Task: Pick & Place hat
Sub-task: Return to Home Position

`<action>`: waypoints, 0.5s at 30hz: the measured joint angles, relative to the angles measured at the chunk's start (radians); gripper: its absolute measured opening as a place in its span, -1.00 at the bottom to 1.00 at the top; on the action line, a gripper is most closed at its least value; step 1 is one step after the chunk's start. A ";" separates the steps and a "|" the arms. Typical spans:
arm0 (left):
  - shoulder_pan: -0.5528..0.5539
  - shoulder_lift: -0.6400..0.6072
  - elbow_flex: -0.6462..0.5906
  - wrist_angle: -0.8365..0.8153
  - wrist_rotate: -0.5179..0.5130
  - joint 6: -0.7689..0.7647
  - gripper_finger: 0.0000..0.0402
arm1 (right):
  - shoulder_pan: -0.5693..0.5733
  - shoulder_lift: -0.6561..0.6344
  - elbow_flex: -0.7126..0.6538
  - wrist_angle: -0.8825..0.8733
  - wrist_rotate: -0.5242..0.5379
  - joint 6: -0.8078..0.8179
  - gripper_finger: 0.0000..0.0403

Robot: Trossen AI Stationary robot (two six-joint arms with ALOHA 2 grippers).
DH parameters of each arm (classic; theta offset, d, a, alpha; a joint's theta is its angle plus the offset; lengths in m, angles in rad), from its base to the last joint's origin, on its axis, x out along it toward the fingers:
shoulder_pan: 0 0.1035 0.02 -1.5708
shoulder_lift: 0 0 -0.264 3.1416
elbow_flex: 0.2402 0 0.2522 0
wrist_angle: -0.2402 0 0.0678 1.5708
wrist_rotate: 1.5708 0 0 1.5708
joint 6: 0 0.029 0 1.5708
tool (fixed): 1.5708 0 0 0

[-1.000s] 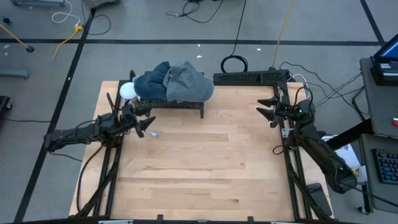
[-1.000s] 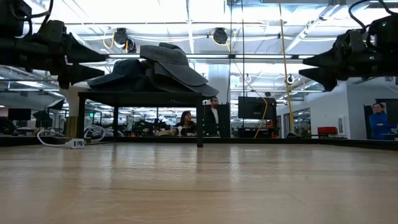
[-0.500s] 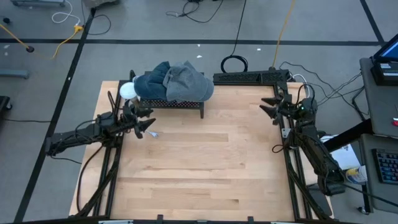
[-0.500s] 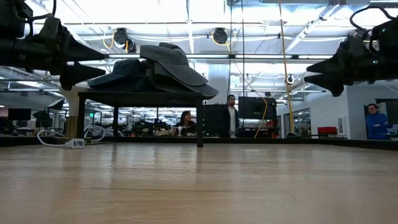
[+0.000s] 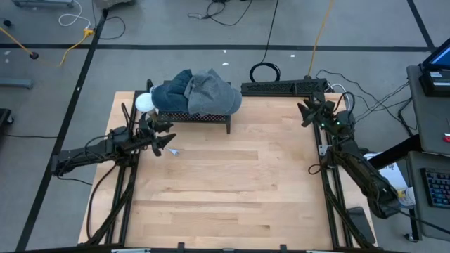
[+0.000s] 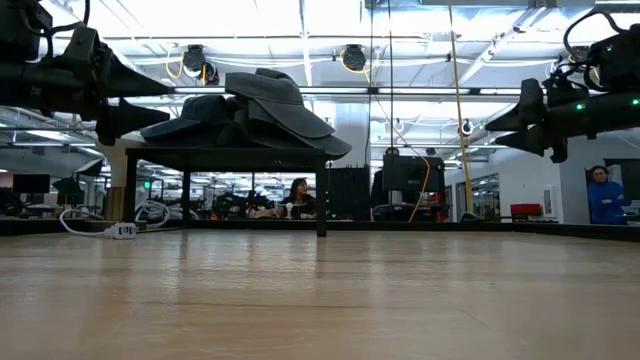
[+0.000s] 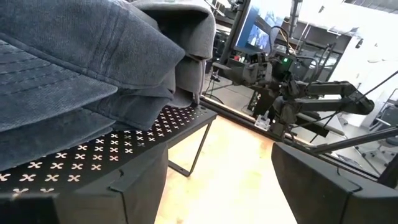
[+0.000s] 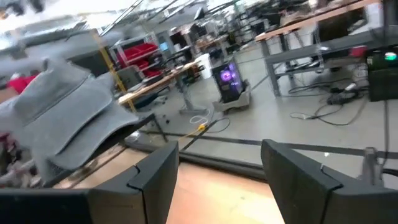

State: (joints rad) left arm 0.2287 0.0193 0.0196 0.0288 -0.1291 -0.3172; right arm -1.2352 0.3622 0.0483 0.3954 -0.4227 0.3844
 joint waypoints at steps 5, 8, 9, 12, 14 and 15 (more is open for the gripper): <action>0.000 0.000 0.000 0.002 -0.001 0.000 0.38 | 0.057 0.004 0.012 0.058 0.064 0.106 0.10; 0.000 0.000 0.000 0.003 -0.001 -0.001 0.36 | 0.131 0.012 0.027 0.010 0.168 0.111 0.10; 0.000 0.000 0.000 0.003 -0.001 -0.001 0.37 | 0.163 0.014 0.031 -0.020 0.189 0.089 0.10; 0.000 0.000 0.000 0.003 -0.001 -0.001 0.40 | 0.260 0.019 0.037 -0.094 0.245 -0.003 0.10; 0.000 0.000 0.000 0.003 -0.001 -0.001 0.42 | 0.320 0.017 0.037 -0.119 0.312 -0.042 0.10; 0.000 0.000 0.000 0.003 -0.001 -0.001 0.43 | 0.348 0.017 0.038 -0.126 0.344 -0.060 0.10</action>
State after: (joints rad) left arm 0.2287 0.0193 0.0193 0.0319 -0.1301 -0.3182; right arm -0.8875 0.3794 0.0864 0.2696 -0.0785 0.3247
